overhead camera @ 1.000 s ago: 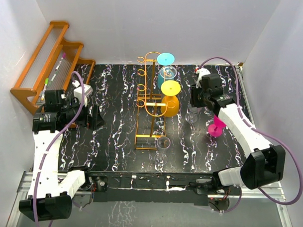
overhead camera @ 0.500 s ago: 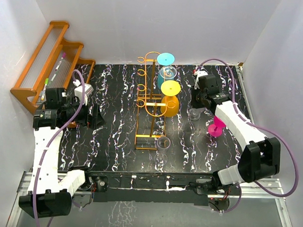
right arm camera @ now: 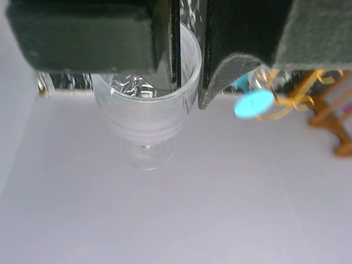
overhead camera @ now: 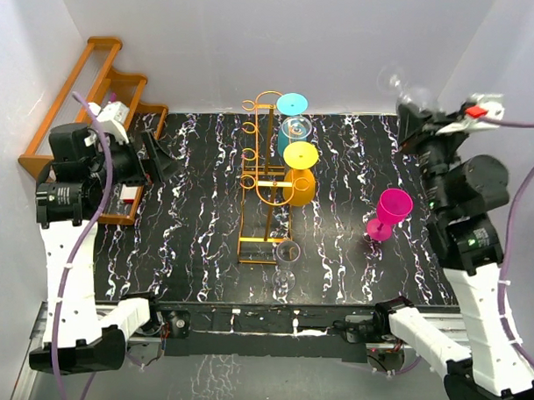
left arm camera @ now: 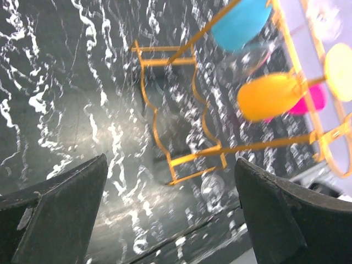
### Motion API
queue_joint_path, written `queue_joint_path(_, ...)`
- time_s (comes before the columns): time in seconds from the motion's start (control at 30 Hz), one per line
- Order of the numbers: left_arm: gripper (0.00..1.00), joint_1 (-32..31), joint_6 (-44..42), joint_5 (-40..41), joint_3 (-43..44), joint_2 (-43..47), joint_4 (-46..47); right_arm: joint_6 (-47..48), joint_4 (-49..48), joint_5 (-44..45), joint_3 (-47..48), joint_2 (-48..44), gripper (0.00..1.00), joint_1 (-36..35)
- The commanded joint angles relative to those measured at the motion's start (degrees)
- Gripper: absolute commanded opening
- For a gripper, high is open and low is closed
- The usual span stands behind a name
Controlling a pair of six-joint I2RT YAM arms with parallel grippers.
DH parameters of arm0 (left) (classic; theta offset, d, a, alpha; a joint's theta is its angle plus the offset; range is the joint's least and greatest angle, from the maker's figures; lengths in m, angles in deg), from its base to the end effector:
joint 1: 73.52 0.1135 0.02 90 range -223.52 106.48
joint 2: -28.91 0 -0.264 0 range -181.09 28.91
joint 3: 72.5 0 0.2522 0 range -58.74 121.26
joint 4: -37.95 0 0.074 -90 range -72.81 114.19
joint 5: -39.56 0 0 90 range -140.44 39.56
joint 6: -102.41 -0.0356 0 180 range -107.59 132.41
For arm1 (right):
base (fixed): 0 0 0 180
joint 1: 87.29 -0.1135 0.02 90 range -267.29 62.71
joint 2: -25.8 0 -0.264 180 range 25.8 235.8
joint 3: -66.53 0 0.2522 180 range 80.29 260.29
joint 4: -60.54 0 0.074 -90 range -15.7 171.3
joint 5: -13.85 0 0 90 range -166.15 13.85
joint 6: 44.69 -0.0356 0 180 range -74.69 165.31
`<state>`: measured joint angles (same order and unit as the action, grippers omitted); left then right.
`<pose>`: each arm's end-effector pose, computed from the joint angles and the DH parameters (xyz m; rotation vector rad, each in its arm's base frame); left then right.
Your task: Place the wine glass upside down on the wine glass rack
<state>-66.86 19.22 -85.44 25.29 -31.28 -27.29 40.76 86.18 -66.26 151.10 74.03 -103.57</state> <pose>0.1811 0.0006 0.4486 0.1429 2.0096 -0.6255 0.1500 0.0374 0.4801 0.0023 1.3893 0.1838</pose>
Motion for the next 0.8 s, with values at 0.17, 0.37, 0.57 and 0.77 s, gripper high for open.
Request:
queue_joint_path(0.17,0.97,0.4,48.2,-8.6,2.3,-0.7,23.9,-6.4,-0.5,-11.2,29.2,18.3,0.08,0.1)
queue_joint_path(0.37,0.97,-1.5,69.3,-6.8,-2.4,-2.1,40.0,-8.4,-24.5,-30.0,20.8,18.4,0.08,-0.9)
queue_joint_path(0.57,0.97,-8.0,78.2,0.0,3.8,-8.1,46.4,7.2,-34.6,-15.8,16.9,20.2,0.08,-11.4)
queue_joint_path(0.77,0.97,-13.1,78.5,2.0,18.8,-18.6,46.1,48.0,-58.9,0.4,10.1,27.2,0.08,-33.3)
